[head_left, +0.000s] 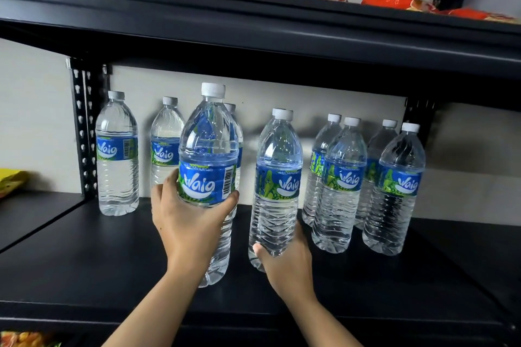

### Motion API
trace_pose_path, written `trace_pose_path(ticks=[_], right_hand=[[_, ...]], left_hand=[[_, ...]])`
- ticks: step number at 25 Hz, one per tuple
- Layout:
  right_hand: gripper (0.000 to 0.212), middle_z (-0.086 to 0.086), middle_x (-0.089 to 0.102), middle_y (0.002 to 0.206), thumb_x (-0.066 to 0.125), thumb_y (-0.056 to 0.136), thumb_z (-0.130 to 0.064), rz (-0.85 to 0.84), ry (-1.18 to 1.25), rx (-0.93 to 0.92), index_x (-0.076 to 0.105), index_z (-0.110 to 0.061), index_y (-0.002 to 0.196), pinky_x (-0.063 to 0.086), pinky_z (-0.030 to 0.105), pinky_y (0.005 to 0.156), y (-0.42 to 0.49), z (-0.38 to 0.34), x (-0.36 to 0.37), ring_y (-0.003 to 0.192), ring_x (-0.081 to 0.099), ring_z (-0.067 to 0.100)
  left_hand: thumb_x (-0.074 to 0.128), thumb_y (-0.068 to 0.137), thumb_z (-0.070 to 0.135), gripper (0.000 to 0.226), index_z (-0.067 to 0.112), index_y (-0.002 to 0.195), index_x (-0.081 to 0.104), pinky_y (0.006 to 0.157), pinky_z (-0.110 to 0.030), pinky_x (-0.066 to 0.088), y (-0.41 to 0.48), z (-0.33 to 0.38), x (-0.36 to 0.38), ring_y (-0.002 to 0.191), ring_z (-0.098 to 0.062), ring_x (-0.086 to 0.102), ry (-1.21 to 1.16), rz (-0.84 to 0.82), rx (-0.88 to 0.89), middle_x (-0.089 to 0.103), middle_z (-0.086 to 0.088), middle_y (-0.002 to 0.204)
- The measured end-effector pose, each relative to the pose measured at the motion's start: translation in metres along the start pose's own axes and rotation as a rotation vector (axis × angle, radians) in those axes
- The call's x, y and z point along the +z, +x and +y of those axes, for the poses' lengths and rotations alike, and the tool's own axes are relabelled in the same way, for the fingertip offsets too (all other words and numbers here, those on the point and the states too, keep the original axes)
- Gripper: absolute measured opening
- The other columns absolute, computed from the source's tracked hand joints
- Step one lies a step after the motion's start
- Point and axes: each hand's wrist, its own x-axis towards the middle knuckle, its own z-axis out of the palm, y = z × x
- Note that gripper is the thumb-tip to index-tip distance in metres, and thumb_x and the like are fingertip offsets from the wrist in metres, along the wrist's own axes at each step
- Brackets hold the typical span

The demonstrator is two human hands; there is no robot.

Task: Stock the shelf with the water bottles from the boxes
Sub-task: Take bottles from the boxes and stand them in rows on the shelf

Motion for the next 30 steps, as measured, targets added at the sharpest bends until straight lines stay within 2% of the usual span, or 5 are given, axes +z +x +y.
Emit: trace_pose_path(ticks=[4, 8, 13, 17, 30], right_hand=[[0.092, 0.005, 0.046, 0.136, 0.08, 0.074, -0.045, 0.004, -0.135, 0.049, 0.035, -0.01, 0.146, 0.038, 0.029, 0.103, 0.008, -0.007, 0.005, 0.127, 0.049, 0.023], [0.082, 0.003, 0.046, 0.128, 0.081, 0.073, -0.046, -0.002, -0.1, 0.091, 0.042, -0.011, 0.136, 0.037, 0.026, 0.1, 0.025, -0.011, 0.015, 0.122, 0.05, 0.022], [0.084, 0.005, 0.044, 0.133, 0.082, 0.072, -0.048, -0.013, -0.163, 0.143, 0.042, -0.009, 0.135, 0.04, 0.029, 0.102, 0.044, -0.013, 0.025, 0.127, 0.049, 0.023], [0.085, 0.004, 0.042, 0.134, 0.081, 0.071, -0.051, -0.005, -0.171, 0.151, 0.042, -0.01, 0.134, 0.043, 0.031, 0.1, 0.047, -0.009, 0.029, 0.127, 0.048, 0.023], [0.084, 0.004, 0.043, 0.127, 0.085, 0.068, -0.049, -0.005, -0.103, 0.115, 0.045, -0.01, 0.131, 0.043, 0.032, 0.097, 0.042, -0.005, 0.028, 0.123, 0.048, 0.023]], left_hand=[[0.094, 0.057, 0.029, 0.089, 0.014, 0.135, 0.053, 0.087, -0.008, 0.021, 0.0, 0.001, 0.0, 0.099, -0.001, 0.036, -0.008, 0.002, 0.0, 0.042, 0.009, 0.107], [0.094, 0.057, 0.029, 0.089, 0.015, 0.134, 0.053, 0.091, -0.013, 0.024, 0.002, -0.002, 0.001, 0.1, -0.001, 0.037, -0.004, 0.006, -0.013, 0.043, 0.009, 0.107], [0.094, 0.056, 0.031, 0.085, 0.016, 0.13, 0.055, 0.092, -0.017, 0.027, 0.007, -0.008, 0.002, 0.098, -0.003, 0.039, 0.014, 0.024, -0.023, 0.046, 0.007, 0.107], [0.093, 0.055, 0.031, 0.081, 0.016, 0.126, 0.057, 0.089, -0.014, 0.026, 0.01, -0.011, 0.0, 0.097, -0.008, 0.043, 0.03, 0.029, -0.01, 0.047, 0.005, 0.105], [0.094, 0.055, 0.03, 0.084, 0.016, 0.128, 0.056, 0.084, -0.006, 0.02, 0.01, -0.019, 0.004, 0.092, 0.005, 0.033, 0.027, 0.005, 0.016, 0.046, 0.006, 0.104]])
